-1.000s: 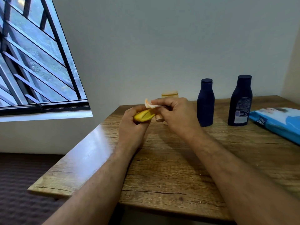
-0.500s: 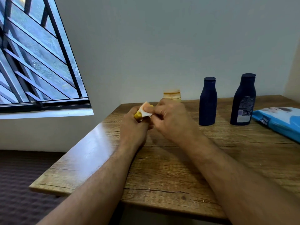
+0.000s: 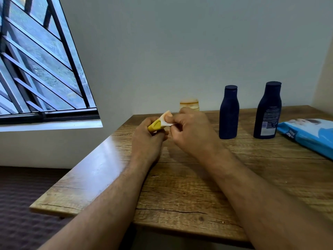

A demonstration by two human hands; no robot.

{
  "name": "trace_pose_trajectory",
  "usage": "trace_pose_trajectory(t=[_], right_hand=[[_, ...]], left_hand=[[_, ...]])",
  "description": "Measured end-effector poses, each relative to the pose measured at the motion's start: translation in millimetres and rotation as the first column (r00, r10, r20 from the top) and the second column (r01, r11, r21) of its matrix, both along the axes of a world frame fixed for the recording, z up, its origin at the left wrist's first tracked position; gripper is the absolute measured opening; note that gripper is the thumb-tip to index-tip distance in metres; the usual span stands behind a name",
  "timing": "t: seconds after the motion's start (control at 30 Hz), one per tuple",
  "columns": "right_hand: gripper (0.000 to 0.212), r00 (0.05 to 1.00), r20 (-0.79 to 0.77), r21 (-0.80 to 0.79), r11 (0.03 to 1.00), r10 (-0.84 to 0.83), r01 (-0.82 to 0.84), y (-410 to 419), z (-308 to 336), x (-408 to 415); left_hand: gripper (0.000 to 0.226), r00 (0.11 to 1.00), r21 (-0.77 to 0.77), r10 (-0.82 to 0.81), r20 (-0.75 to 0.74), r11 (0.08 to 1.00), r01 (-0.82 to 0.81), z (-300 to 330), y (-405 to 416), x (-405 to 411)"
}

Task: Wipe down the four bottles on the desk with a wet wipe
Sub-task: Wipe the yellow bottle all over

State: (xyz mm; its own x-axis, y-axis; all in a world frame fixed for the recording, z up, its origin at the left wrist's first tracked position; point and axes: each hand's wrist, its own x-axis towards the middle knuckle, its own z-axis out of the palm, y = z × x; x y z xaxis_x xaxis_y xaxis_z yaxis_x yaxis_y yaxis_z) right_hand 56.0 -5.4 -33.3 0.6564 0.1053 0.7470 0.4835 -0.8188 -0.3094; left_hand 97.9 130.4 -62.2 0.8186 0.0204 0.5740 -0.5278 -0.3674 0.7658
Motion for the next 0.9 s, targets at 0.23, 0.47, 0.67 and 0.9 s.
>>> trace_pose_trajectory(t=[0.23, 0.47, 0.67, 0.9], right_hand=[[0.028, 0.986, -0.050, -0.130, 0.977, 0.162, -0.167, 5.5, 1.3, -6.3], [0.031, 1.000, 0.000, 0.016, 1.000, -0.011, 0.011, -2.1, -1.1, 1.0], [0.025, 0.985, -0.005, -0.162, 0.972, 0.171, -0.170, 6.1, 1.4, -10.2], [0.024, 0.991, 0.130, 0.198, 0.978, 0.034, -0.060, -3.5, 4.0, 3.6]], left_hand=[[0.017, 0.997, 0.090, 0.050, 0.066, 0.994, -0.055, -6.5, 3.0, 6.2], [0.028, 1.000, -0.018, -0.023, 0.004, 1.000, 0.023, -4.3, 2.8, 5.5], [0.022, 0.996, 0.113, 0.003, 0.084, 0.994, -0.013, -9.1, 3.6, 10.1], [0.044, 0.898, -0.481, -0.428, -0.103, 0.811, 0.331, 1.2, 0.0, -1.7]])
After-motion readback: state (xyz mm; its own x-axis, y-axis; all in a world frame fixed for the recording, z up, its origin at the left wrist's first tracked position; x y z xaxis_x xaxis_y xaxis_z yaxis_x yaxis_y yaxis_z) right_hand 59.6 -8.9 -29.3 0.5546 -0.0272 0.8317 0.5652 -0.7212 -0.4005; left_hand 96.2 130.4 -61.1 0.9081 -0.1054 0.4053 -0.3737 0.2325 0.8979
